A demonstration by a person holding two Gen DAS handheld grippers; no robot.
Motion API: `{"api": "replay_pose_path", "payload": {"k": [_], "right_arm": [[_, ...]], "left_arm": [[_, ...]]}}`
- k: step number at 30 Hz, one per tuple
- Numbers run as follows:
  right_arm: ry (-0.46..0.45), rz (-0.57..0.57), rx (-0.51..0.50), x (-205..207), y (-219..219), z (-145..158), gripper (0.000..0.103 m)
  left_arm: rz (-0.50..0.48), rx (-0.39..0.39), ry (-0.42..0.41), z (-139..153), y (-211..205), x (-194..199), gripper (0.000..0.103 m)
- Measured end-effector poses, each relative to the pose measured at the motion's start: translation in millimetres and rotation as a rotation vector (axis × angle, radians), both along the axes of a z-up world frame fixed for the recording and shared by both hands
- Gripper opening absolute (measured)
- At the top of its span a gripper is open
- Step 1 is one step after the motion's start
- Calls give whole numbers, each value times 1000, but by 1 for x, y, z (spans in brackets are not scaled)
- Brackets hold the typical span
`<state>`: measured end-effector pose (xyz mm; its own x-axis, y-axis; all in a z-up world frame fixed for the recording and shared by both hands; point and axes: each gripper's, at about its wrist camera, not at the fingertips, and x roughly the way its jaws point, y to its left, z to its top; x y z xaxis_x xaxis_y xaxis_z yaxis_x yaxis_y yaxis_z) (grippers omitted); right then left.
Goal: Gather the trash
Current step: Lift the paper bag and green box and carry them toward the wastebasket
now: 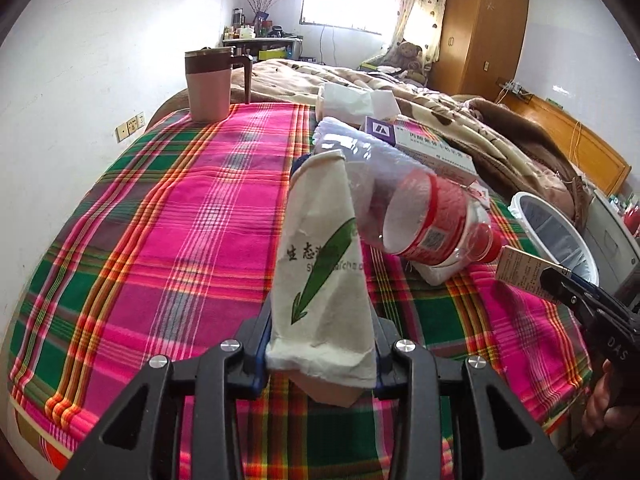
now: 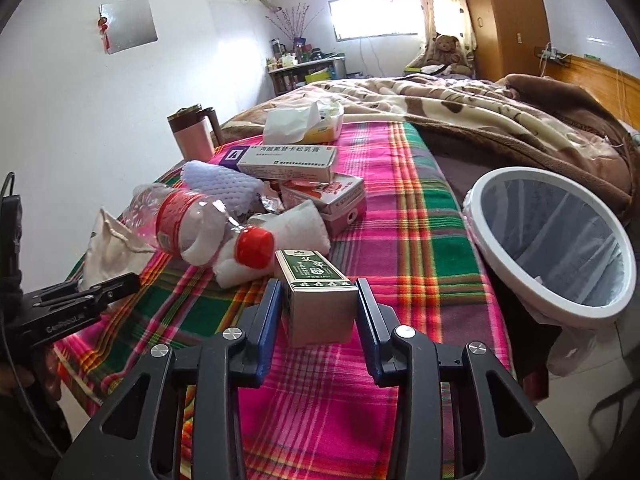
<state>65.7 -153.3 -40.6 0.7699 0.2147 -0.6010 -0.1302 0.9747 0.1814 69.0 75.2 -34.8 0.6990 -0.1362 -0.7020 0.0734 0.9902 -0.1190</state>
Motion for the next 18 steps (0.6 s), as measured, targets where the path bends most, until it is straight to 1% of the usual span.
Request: {"api": "replay_pose_path", "payload": {"k": [4, 5, 6, 7, 10, 13, 18], "right_arm": [[-23, -16, 17, -1, -5, 4, 36], [-27, -15, 19, -1, -5, 5, 36], [-30, -14, 21, -1, -5, 6, 36], [-33, -13, 21, -1, -5, 6, 36], [-38, -9, 24, -2, -4, 8, 36], [-39, -12, 30, -2, -5, 8, 36], [-42, -9, 33, -3, -7, 9, 36]], "left_arm": [[9, -1, -29, 9, 2, -6, 38], [10, -2, -37, 11, 3, -8, 38], [10, -2, -43, 13, 3, -10, 34], [7, -1, -48, 16, 3, -11, 33], [-1, 4, -61, 20, 1, -11, 33], [0, 4, -50, 17, 0, -10, 31], [8, 16, -2, 3, 0, -9, 29]]}}
